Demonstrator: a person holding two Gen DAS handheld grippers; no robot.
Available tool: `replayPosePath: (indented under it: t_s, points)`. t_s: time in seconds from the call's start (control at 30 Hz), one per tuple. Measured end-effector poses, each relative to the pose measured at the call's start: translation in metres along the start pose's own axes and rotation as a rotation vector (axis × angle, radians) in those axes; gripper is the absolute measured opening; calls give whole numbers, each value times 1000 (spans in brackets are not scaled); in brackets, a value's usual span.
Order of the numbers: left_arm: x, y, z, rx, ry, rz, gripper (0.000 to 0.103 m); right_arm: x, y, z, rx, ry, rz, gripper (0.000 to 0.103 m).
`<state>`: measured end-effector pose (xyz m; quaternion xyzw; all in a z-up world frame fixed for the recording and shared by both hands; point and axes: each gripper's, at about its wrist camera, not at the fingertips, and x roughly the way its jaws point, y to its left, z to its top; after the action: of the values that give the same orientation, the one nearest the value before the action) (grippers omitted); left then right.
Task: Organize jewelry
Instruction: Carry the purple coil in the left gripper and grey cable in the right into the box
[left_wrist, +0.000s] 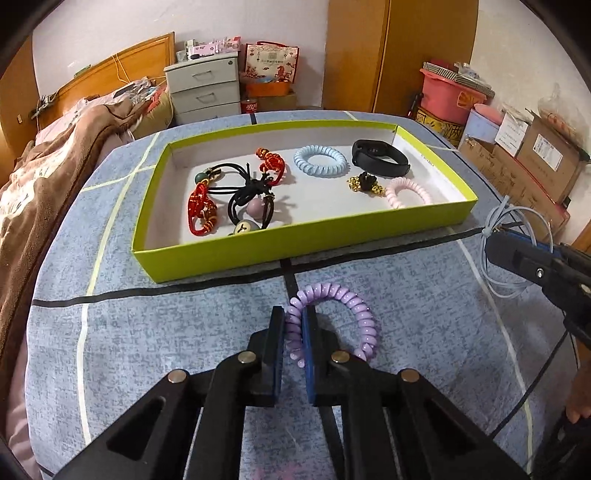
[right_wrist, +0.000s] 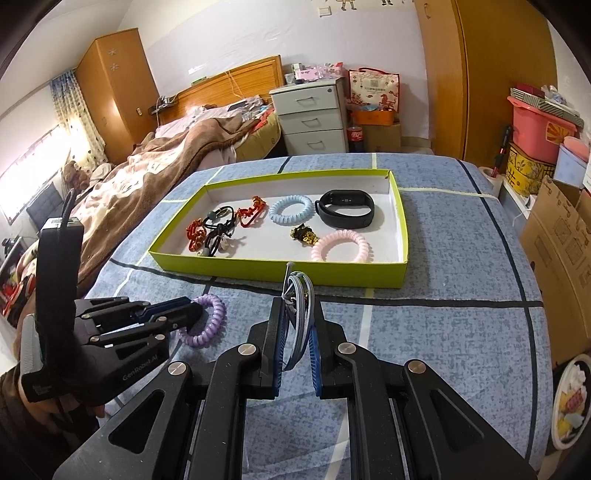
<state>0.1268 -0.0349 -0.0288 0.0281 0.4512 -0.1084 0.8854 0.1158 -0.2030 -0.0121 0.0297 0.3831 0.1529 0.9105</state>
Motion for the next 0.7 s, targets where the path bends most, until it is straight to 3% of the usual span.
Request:
replayPosePath:
  t_s: [0.4, 0.7]
  points:
    - [-34, 19, 23, -39, -99, -65, 10, 1, -2, 18, 3, -20, -6, 12]
    - [-21, 36, 57, -75, -106, -59, 10, 27, -15, 45, 3, 0, -46, 12]
